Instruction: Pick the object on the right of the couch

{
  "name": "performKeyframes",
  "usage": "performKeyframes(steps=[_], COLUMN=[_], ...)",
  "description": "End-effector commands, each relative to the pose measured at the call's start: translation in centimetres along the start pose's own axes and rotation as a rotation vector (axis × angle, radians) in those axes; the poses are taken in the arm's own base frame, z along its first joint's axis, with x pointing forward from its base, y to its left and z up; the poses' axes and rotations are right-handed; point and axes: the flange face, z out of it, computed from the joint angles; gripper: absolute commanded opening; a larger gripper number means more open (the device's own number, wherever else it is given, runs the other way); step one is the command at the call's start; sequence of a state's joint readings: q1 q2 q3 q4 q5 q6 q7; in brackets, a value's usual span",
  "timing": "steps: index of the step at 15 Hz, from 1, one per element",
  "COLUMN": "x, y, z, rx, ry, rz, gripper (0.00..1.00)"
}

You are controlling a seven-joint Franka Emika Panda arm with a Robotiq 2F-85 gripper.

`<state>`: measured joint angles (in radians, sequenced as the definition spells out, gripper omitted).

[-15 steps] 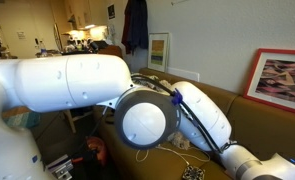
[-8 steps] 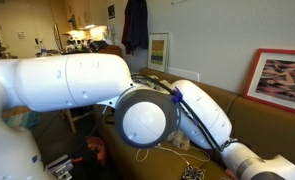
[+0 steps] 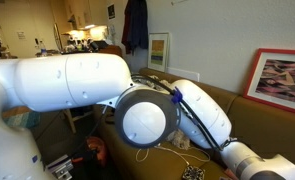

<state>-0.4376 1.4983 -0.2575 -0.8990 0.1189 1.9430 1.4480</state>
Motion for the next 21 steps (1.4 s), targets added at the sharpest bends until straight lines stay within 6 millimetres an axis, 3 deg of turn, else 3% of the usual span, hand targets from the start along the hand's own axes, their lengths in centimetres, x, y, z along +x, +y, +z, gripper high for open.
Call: performKeyframes(steps=[1,4,5,21], x=[0.0,0.0,0.0,-0.8], y=[0.0,-0.2,-0.3,-3.6], z=[-0.3,-0.6,-0.8,-3.5], rx=[-0.003,0.013,0.024,0.420], ry=[-0.018,-0.025,-0.027,-0.027], rz=[-0.025,-0.024,-0.027,-0.088], gripper=[0.20,0.03,0.07,0.06])
